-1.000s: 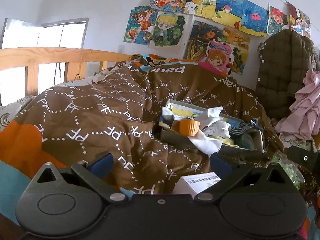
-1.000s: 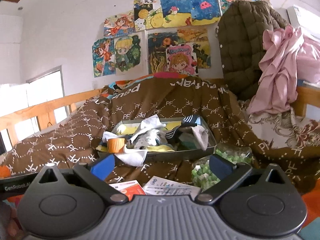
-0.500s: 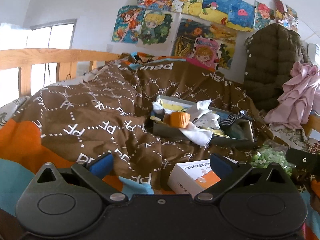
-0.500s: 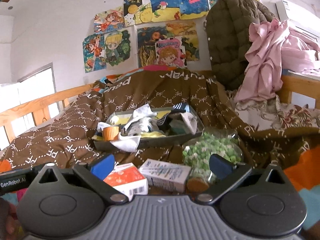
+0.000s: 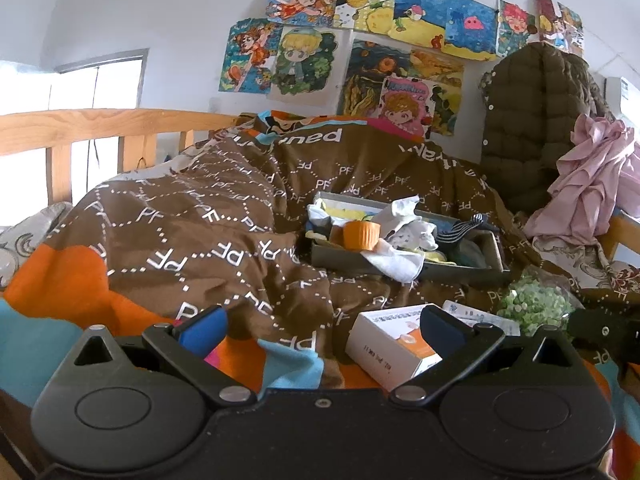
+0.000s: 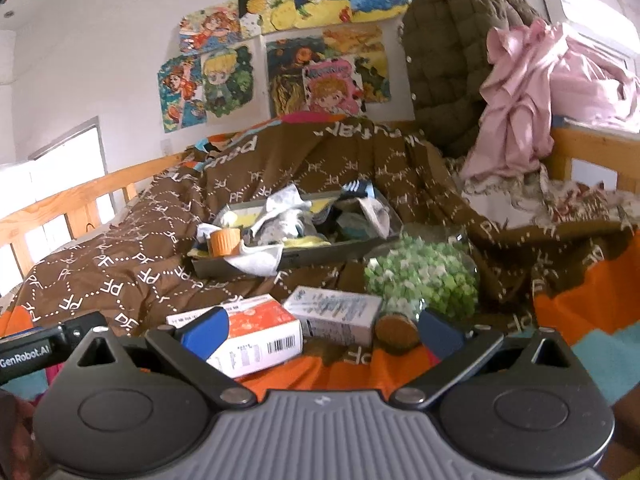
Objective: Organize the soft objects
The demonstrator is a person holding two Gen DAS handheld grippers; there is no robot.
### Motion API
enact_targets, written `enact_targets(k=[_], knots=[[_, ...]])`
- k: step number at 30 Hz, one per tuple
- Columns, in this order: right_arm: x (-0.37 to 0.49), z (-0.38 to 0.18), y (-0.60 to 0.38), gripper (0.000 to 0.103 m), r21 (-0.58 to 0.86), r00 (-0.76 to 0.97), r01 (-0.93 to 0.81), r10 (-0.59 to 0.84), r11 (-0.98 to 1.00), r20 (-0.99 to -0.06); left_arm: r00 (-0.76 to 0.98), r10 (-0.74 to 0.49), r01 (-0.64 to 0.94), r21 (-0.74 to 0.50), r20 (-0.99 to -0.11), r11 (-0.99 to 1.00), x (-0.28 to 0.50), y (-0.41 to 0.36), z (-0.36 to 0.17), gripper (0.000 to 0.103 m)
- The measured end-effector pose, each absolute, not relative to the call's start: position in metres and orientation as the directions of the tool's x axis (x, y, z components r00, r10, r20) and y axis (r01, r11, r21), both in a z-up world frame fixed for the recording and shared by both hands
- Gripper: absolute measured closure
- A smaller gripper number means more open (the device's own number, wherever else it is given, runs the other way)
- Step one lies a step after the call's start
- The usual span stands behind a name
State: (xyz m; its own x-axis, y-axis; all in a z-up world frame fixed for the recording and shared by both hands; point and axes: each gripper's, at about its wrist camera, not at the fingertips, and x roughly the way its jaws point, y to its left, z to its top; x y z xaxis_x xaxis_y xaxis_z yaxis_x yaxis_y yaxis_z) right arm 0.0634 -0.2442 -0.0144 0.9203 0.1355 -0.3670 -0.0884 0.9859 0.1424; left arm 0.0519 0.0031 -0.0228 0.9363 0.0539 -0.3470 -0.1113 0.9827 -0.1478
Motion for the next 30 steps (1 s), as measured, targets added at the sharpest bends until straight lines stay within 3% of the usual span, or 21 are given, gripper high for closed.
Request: enact_targets(k=[30], knots=[[0.073,-0.023,-0.236,0.0,0.132,0.909,-0.122,0.164,0.984,-0.384,0.924,0.082,-0.149,-0.154,-0.372,0.977,0.057,0.005,-0.027,0.001]])
